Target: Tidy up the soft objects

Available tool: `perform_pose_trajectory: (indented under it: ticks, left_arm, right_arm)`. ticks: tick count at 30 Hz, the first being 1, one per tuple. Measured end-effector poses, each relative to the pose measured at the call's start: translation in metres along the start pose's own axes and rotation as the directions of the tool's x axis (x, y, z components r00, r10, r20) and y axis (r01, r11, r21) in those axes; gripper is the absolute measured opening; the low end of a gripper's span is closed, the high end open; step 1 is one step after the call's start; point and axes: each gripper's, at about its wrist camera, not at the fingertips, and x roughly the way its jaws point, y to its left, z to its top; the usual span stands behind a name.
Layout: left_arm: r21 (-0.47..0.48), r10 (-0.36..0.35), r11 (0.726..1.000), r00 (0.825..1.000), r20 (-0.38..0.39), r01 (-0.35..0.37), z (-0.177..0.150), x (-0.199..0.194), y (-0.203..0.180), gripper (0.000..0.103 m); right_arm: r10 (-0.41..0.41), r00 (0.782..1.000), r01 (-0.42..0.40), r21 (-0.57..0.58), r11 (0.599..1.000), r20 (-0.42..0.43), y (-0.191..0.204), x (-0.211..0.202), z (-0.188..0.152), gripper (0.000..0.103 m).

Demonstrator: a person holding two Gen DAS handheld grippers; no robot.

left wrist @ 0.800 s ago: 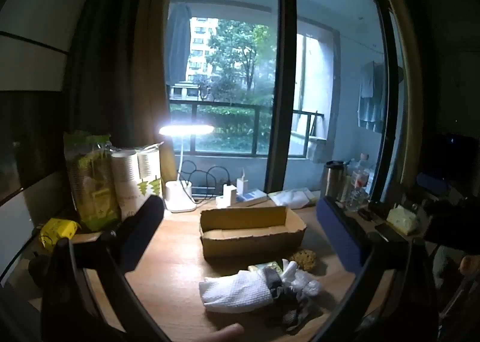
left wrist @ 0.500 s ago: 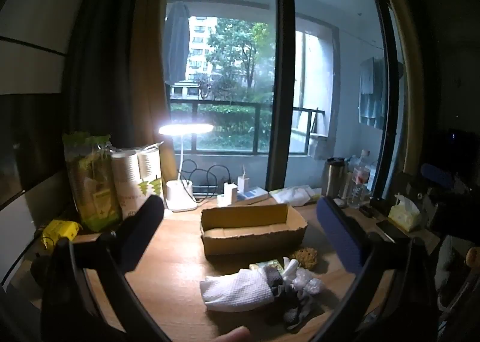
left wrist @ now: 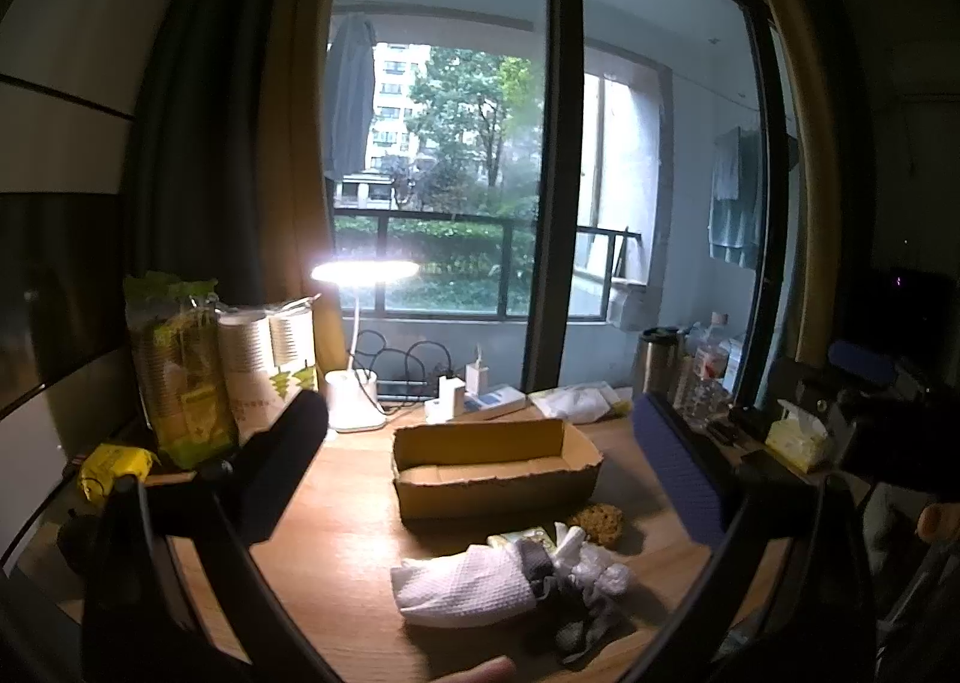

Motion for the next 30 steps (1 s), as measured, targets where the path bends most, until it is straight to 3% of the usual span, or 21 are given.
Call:
perform_pose_trajectory:
  ticks: [30]
  left_arm:
    - [0.003,0.006,1.0,1.0,0.001,-0.006,0.0046,-0.0012,0.0046,0.102]
  right_arm:
    - [-0.001,1.0,0.001,0.002,1.0,-0.01,-0.0033,0.0,-0.0017,0.103]
